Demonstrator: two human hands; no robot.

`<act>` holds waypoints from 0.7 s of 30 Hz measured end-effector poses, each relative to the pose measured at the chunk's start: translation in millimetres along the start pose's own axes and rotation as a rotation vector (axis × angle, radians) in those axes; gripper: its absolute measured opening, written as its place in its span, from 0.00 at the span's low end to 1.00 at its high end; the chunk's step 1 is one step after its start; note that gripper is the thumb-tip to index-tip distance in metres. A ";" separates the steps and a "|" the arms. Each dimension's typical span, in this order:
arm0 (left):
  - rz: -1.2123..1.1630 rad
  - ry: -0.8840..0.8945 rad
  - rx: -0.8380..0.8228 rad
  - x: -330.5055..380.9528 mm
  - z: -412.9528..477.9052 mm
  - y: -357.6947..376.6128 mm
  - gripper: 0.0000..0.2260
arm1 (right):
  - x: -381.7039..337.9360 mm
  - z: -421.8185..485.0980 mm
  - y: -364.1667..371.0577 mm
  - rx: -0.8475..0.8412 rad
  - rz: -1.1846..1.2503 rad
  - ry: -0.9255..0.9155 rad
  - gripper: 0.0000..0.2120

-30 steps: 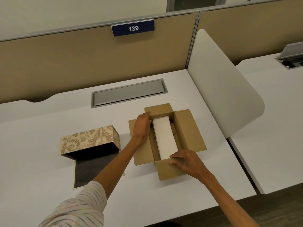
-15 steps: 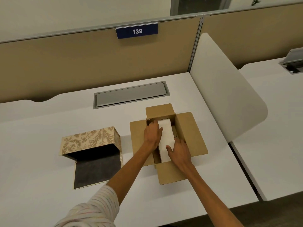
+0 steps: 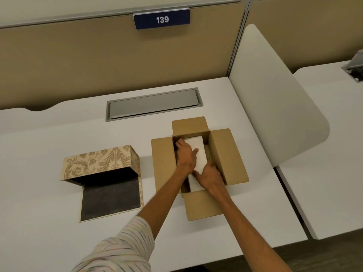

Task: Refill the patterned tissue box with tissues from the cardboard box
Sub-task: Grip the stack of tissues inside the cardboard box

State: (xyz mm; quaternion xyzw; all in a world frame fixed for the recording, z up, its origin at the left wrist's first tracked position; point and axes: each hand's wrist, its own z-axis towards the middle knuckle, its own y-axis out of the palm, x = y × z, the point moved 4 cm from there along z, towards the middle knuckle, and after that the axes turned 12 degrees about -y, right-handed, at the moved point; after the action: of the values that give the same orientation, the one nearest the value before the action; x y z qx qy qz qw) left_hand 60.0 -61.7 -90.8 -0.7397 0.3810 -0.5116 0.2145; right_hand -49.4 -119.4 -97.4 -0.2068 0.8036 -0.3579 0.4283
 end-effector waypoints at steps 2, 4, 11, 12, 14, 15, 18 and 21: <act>-0.102 -0.029 -0.021 -0.3 2.8 2.0 0.27 | 1.1 1.6 1.2 -0.011 0.012 0.008 0.37; -0.177 -0.054 -0.039 0.1 4.8 4.9 0.28 | 2.1 3.2 2.5 -0.027 0.024 0.015 0.37; -0.341 -0.218 -0.046 -0.3 8.9 12.6 0.37 | 5.8 12.0 0.7 -0.100 0.141 0.039 0.38; -0.366 -0.245 -0.047 -0.5 10.1 12.9 0.39 | 5.9 13.1 0.9 -0.106 0.159 0.046 0.38; -0.394 -0.274 -0.047 -0.5 11.8 14.1 0.42 | 5.4 14.6 2.2 -0.112 0.178 0.059 0.40; -0.403 -0.283 -0.047 -0.8 12.3 14.9 0.43 | 4.9 14.9 3.2 -0.113 0.183 0.066 0.41; -0.428 -0.306 -0.049 -1.7 12.1 17.9 0.43 | 3.7 17.7 4.6 -0.107 0.199 0.091 0.43; -0.459 -0.313 -0.032 -2.5 11.6 19.3 0.41 | 3.0 22.0 2.5 -0.094 0.226 0.100 0.44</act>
State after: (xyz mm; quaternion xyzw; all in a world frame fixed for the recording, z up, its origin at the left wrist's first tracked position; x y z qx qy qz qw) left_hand 63.5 -72.5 -110.3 -0.8799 0.1735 -0.4205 0.1376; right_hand -32.7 -128.4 -109.2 -0.1166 0.8580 -0.2791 0.4150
